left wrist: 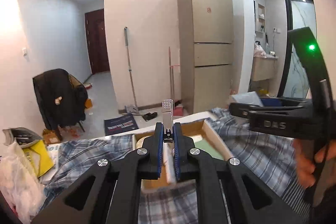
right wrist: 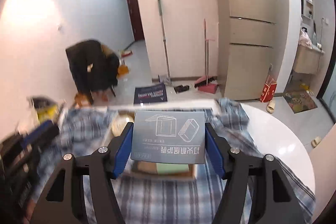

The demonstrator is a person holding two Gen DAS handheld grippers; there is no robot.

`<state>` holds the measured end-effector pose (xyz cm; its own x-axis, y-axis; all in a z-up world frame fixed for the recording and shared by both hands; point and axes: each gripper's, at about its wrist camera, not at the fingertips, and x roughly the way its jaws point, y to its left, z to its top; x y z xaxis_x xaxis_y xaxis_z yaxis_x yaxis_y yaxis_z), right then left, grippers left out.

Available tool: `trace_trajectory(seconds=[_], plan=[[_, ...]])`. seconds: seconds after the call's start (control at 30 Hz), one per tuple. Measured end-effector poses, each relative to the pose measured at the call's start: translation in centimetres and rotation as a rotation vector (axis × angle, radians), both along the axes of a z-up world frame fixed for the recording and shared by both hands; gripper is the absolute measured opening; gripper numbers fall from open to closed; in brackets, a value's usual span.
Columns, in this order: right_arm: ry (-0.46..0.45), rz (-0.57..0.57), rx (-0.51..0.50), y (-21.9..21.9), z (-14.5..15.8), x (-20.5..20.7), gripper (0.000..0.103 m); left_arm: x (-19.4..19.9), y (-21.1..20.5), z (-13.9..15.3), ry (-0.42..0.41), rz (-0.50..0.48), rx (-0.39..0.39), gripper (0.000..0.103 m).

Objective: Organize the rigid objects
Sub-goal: 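Carry the clipper and grey box over the cardboard box with both tools, then lower the nail clipper into the box and open the left tool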

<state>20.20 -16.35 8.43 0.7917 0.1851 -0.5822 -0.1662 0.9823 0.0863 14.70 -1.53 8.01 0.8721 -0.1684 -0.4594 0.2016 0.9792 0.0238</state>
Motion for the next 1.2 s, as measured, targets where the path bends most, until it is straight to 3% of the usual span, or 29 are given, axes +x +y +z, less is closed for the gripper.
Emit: trace_trajectory(seconds=[0.07, 0.2, 0.33, 0.5, 0.67, 0.83, 1.2], plan=[[0.004, -0.016, 0.009, 0.5, 0.2, 1.6, 0.064, 1.6, 0.2, -0.2, 0.041, 0.015, -0.028, 0.01], [0.018, -0.039, 0.048, 0.6, -1.1, 3.4, 0.063, 6.4, 1.3, -3.4, 0.235, 0.066, -0.129, 0.01], [0.054, -0.05, 0.038, 0.7, -4.1, 4.1, 0.063, 8.9, 1.7, -7.6, 0.331, 0.074, -0.09, 0.01], [0.108, -0.048, 0.002, 1.0, -6.0, 5.6, 0.063, 10.2, 4.0, -12.0, 0.444, 0.095, -0.154, 0.01], [0.179, -0.017, 0.021, 1.4, -7.9, 6.2, 0.064, 10.6, 4.8, -13.8, 0.506, 0.139, -0.145, 0.01], [0.194, -0.01, -0.008, 1.8, -8.6, 6.3, 0.063, 11.2, 4.6, -15.5, 0.567, 0.138, -0.119, 0.01], [0.249, 0.018, 0.001, 1.8, -9.6, 6.8, 0.064, 11.9, 3.9, -17.1, 0.632, 0.165, -0.08, 0.014]])
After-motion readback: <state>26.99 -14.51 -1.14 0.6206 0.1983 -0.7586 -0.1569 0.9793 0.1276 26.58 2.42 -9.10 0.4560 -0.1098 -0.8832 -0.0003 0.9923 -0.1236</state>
